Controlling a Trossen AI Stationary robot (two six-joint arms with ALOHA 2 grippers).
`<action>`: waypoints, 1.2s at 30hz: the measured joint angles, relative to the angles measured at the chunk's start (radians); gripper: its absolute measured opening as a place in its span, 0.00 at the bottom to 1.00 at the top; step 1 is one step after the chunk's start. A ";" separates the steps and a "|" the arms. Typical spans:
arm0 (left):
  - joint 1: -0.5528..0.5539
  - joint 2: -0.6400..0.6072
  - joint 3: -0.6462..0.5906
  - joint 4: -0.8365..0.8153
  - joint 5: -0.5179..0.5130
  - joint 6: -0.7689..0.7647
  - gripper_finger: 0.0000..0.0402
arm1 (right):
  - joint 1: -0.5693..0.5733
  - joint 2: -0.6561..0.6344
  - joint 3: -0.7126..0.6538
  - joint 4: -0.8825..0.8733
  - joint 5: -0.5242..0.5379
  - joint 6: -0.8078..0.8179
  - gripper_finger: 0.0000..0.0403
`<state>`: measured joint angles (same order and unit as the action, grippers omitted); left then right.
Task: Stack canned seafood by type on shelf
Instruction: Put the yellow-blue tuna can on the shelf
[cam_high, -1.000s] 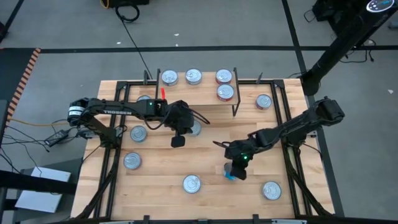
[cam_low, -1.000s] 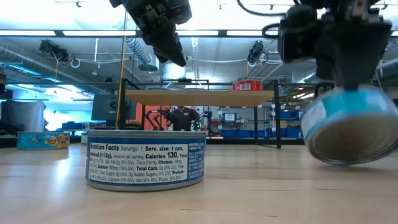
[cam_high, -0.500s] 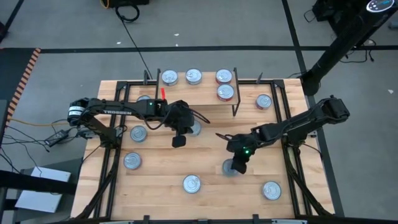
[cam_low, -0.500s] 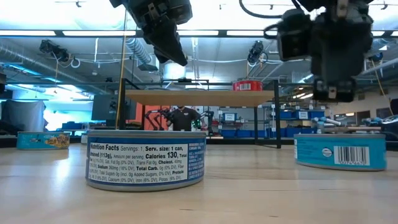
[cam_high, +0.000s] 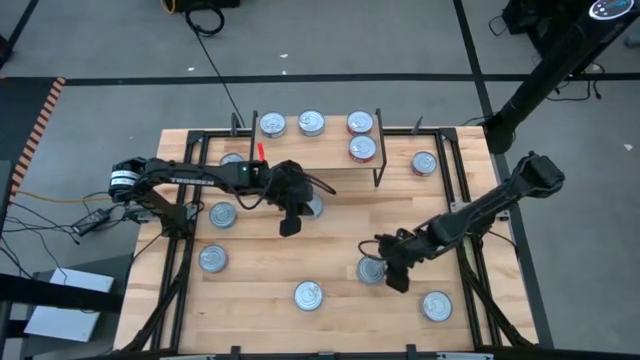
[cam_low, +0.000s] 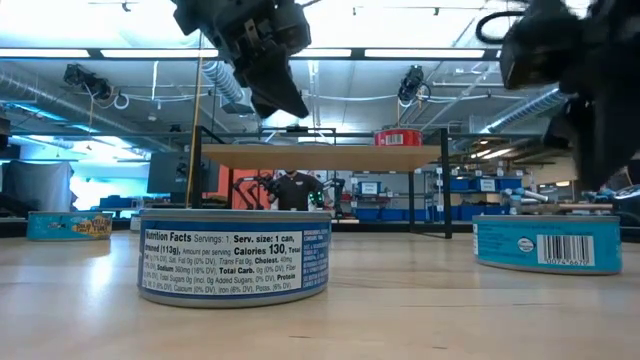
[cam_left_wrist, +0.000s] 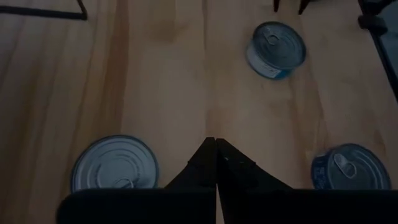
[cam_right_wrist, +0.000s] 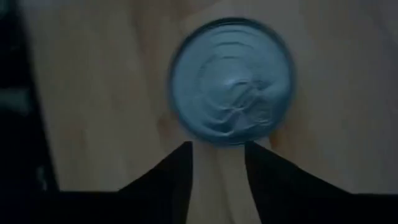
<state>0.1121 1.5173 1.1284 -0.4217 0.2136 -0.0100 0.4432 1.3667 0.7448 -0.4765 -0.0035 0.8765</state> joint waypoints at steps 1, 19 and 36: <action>0.003 0.000 -0.006 0.007 0.001 -0.002 0.00 | -0.008 0.003 0.000 -0.004 0.019 0.048 0.42; 0.007 0.000 -0.009 0.007 0.001 -0.012 0.00 | -0.135 0.006 -0.127 0.179 -0.058 0.149 0.20; 0.006 0.000 -0.009 0.005 0.001 -0.028 0.00 | -0.180 0.006 -0.158 0.235 -0.061 0.077 0.02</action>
<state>0.1181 1.5173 1.1194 -0.4168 0.2146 -0.0383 0.2637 1.3723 0.5870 -0.2418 -0.0642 0.9535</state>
